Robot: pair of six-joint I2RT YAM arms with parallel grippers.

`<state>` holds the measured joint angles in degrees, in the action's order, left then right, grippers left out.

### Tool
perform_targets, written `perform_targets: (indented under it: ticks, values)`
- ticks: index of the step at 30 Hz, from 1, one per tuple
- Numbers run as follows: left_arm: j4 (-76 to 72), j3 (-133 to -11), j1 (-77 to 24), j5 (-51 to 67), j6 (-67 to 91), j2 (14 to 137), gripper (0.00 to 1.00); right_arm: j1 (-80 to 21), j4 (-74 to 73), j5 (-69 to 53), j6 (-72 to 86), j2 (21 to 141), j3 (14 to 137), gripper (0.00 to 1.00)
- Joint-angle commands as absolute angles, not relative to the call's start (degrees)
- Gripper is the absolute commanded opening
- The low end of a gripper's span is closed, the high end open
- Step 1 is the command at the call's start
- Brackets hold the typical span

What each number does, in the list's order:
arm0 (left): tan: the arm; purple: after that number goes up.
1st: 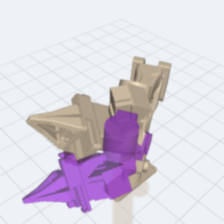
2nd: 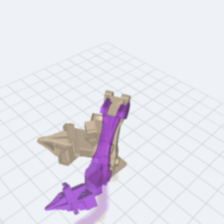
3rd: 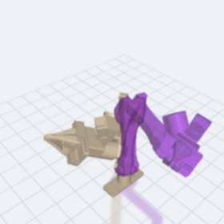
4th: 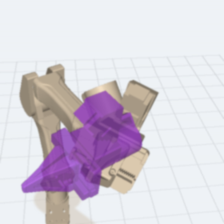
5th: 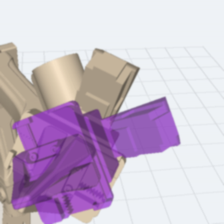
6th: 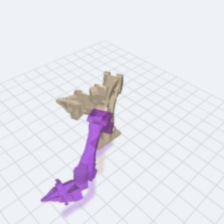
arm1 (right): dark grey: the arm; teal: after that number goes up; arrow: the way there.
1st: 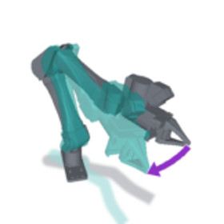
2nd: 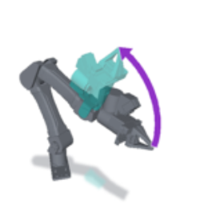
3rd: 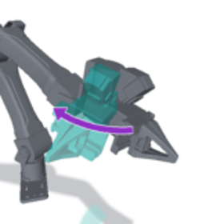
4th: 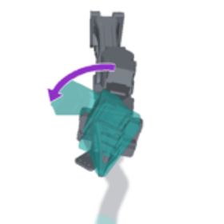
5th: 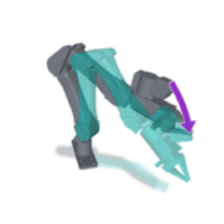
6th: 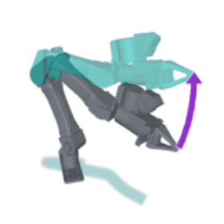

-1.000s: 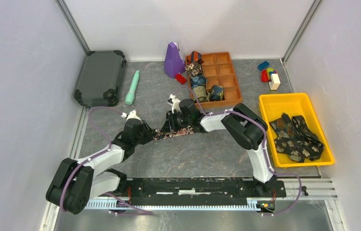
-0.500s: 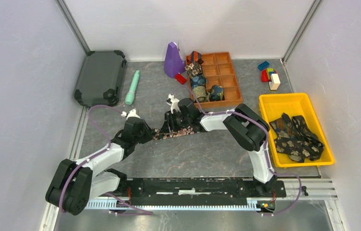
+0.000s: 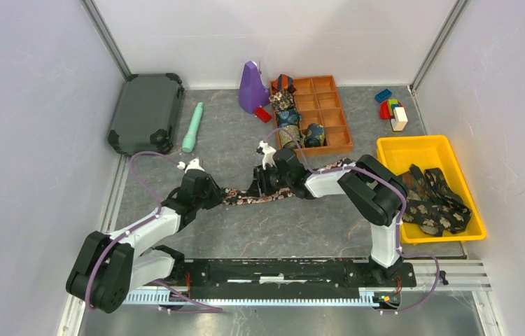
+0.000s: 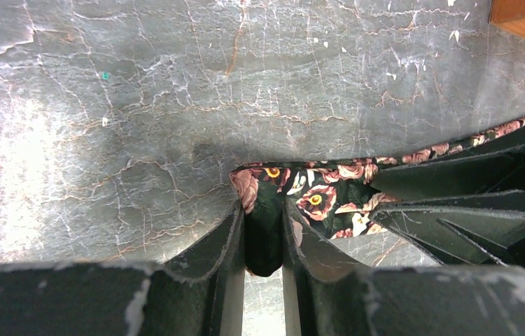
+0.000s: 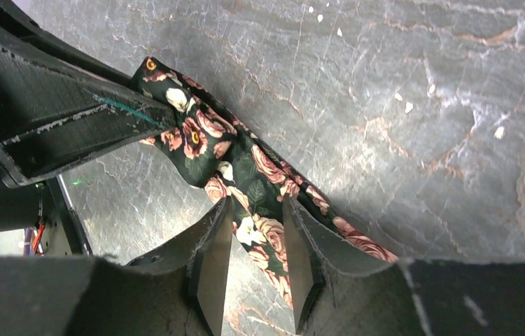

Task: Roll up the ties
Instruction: Roll the tie at the center of the board.

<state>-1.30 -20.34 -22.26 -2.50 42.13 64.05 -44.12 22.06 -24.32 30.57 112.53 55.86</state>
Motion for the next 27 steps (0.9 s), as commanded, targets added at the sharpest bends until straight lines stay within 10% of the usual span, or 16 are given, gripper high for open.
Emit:
perform_targets:
  ticks: [1,27]
  values:
    - [-0.33,-22.23,-22.35,-3.32,38.98,63.77,0.17,-44.0,23.72,-21.61,31.76,110.13,50.57,0.39]
    - [18.29,-34.54,-39.37,-25.87,37.77,66.71,0.17,-48.95,26.85,-24.87,36.03,108.54,56.54,0.25]
